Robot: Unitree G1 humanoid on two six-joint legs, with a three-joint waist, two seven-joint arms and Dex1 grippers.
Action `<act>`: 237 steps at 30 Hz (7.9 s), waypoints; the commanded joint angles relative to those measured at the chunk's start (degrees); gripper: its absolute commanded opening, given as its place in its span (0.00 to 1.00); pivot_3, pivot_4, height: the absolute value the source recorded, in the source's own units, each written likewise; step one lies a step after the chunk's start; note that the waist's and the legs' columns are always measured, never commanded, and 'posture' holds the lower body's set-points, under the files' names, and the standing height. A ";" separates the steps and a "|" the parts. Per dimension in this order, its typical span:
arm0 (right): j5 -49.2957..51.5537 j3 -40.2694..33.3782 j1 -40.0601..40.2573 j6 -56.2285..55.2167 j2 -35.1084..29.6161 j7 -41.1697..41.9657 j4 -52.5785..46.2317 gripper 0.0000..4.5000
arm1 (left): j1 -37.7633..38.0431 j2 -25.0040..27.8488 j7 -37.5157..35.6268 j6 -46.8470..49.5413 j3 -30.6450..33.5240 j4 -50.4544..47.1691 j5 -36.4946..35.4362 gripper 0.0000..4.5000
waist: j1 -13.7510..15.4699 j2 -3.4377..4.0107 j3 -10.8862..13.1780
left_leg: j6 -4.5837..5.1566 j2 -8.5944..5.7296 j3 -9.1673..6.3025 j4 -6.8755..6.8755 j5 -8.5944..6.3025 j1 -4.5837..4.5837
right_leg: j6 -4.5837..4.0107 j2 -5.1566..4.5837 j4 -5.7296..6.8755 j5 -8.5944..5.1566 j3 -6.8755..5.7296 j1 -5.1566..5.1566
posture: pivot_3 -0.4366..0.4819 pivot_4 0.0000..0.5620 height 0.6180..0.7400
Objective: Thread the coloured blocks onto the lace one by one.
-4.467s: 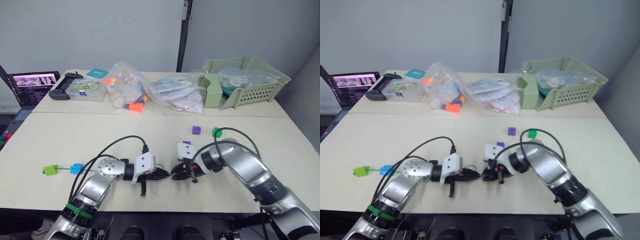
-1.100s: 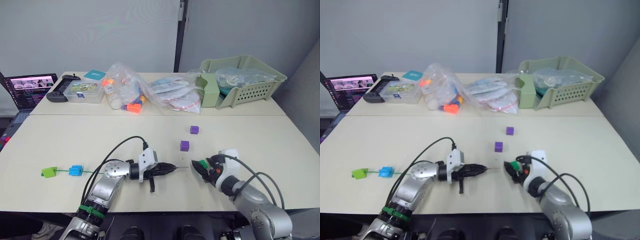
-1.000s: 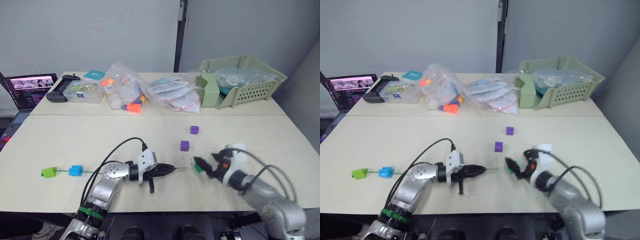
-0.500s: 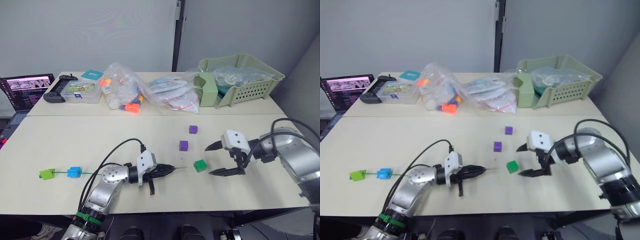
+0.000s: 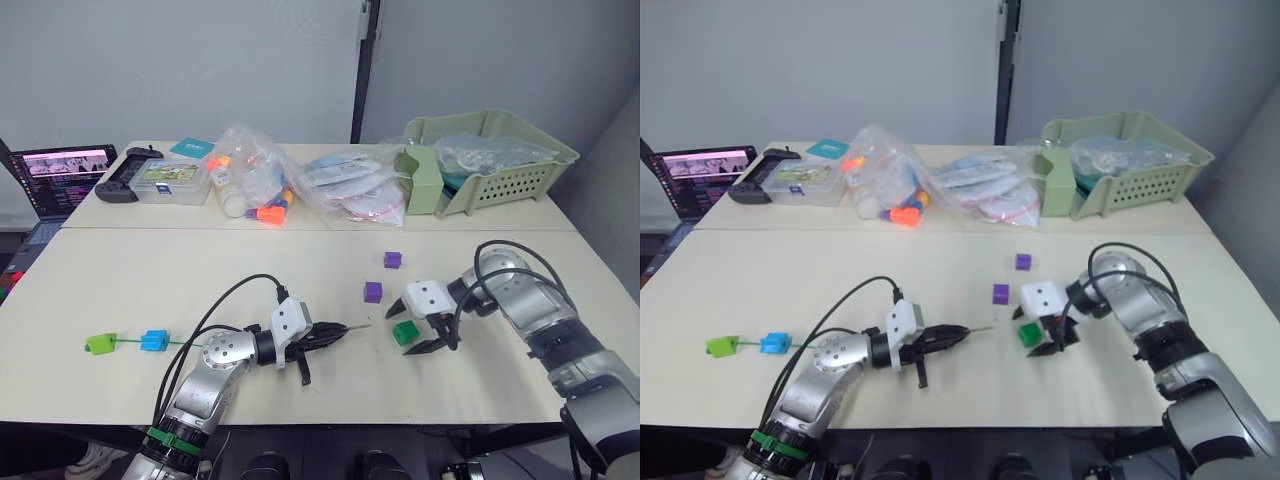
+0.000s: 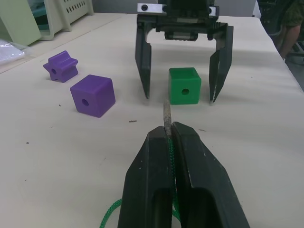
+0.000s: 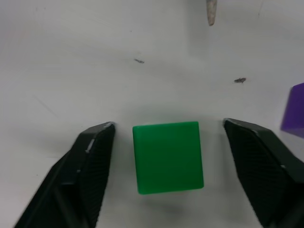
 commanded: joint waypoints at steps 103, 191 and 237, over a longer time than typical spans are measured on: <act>3.17 -3.25 13.76 35.57 0.88 -10.32 -28.66 0.27 | -19.48 -8.64 -9.20 5.83 -10.00 15.39 10.52 0.13 | 0.01 0.00 -0.02 | 0.02 0.00 -0.05 0.43 -0.02 -0.11 | 0.14 0.13 0.05 0.08 -0.01 0.12 | 0.48 0.27 1.00; 7.19 -6.77 16.86 33.92 -5.89 -16.53 -28.32 0.00 | -16.16 9.27 -13.91 -4.37 -4.50 15.65 10.53 0.27 | -1.11 0.02 -0.01 | 0.07 0.11 -0.07 0.59 -0.04 -0.19 | 0.22 0.21 0.08 0.16 0.04 0.03 | 0.48 0.27 1.00; 6.70 -5.57 13.56 36.69 -1.98 -12.28 -28.03 0.00 | -14.72 0.18 -14.67 -1.81 -2.90 10.96 -0.99 0.99 | 0.12 -0.06 0.00 | 0.05 0.05 0.12 0.73 -0.09 -0.31 | 0.22 0.12 0.05 0.22 0.03 -0.01 | 0.48 0.27 1.00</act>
